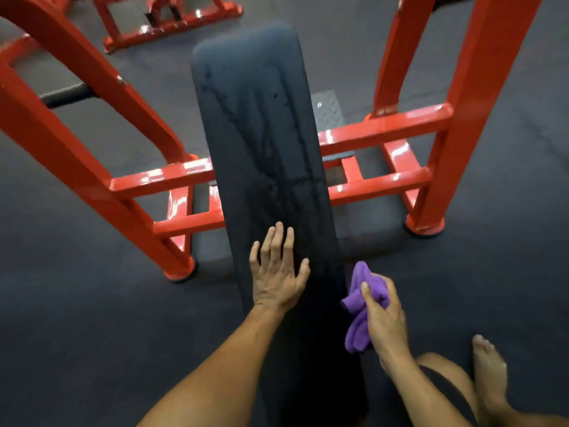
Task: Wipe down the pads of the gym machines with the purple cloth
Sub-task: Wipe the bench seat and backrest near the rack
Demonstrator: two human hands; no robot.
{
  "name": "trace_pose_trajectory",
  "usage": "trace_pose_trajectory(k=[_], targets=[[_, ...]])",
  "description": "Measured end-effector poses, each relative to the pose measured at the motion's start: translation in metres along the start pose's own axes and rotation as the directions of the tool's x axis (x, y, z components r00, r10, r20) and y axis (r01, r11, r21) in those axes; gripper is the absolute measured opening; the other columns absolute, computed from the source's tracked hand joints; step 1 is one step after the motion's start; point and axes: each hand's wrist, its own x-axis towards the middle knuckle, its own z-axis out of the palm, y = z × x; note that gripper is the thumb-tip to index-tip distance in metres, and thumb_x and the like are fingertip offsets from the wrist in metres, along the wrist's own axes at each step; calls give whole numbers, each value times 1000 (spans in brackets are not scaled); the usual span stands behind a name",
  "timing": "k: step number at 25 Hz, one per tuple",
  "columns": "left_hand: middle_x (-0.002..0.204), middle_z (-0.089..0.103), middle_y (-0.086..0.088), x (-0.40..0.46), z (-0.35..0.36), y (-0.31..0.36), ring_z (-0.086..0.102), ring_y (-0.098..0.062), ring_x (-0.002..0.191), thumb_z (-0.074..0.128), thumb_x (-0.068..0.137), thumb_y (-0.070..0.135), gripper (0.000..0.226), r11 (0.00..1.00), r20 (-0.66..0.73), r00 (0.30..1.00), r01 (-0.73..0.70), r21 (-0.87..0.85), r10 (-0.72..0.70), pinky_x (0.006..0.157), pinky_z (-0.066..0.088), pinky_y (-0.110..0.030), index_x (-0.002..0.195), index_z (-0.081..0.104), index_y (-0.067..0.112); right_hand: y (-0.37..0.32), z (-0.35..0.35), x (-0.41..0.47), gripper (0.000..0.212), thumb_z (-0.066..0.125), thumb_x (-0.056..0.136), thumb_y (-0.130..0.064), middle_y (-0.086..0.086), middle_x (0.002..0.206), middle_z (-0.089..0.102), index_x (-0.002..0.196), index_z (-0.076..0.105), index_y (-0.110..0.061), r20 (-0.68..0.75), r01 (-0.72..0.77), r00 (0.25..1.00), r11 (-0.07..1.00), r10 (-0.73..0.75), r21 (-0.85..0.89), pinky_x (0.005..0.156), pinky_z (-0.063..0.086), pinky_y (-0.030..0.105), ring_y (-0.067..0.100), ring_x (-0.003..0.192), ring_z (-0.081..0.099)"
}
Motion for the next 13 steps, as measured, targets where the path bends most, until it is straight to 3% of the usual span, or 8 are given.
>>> trace_pose_trajectory(k=[2, 3, 6, 10, 13], targets=[[159, 40, -5, 31, -21, -16, 44, -26, 142, 48, 95, 48, 64, 996, -82, 994, -76, -45, 73, 116, 29, -51, 150, 48, 18, -13, -7, -9, 3, 56, 101, -39, -12, 85, 73, 100, 58, -41, -35, 34, 999, 999, -35, -18, 58, 44, 13, -4, 73, 66], [161, 39, -5, 54, -31, -27, 41, -25, 146, 47, 96, 47, 63, 995, -126, 988, -95, -39, 90, 118, 27, -52, 152, 47, 18, -20, -6, -12, 4, 56, 102, -38, -12, 89, 71, 99, 58, -41, -49, 56, 997, 998, -58, -27, 59, 44, 12, -5, 75, 66], [173, 14, -5, 113, -45, -47, 11, -21, 159, 39, 101, 48, 71, 995, -116, 989, -89, 37, 93, 126, 10, -57, 163, 25, 19, -18, 11, -13, 3, 57, 102, -41, -12, 96, 69, 105, 58, -40, -46, 74, 996, 997, -75, -34, 60, 43, 6, -10, 75, 63], [174, 7, -5, 115, -20, -56, 5, -22, 160, 42, 96, 48, 79, 993, -135, 983, -122, 7, 122, 127, 9, -59, 165, 19, 19, 10, 43, 7, 43, 56, 85, -59, -4, 98, 70, 123, 58, -39, -33, 69, 997, 997, -70, -29, 72, 52, 26, 6, 81, 66], [173, 13, -7, 113, -14, -61, 10, -23, 160, 45, 93, 42, 78, 989, -192, 972, -145, -28, 137, 127, 11, -59, 164, 24, 17, 12, 60, 21, 25, 56, 91, -50, -7, 108, 66, 114, 57, -40, -49, 90, 995, 995, -92, -30, 86, 47, 22, 8, 100, 64]])
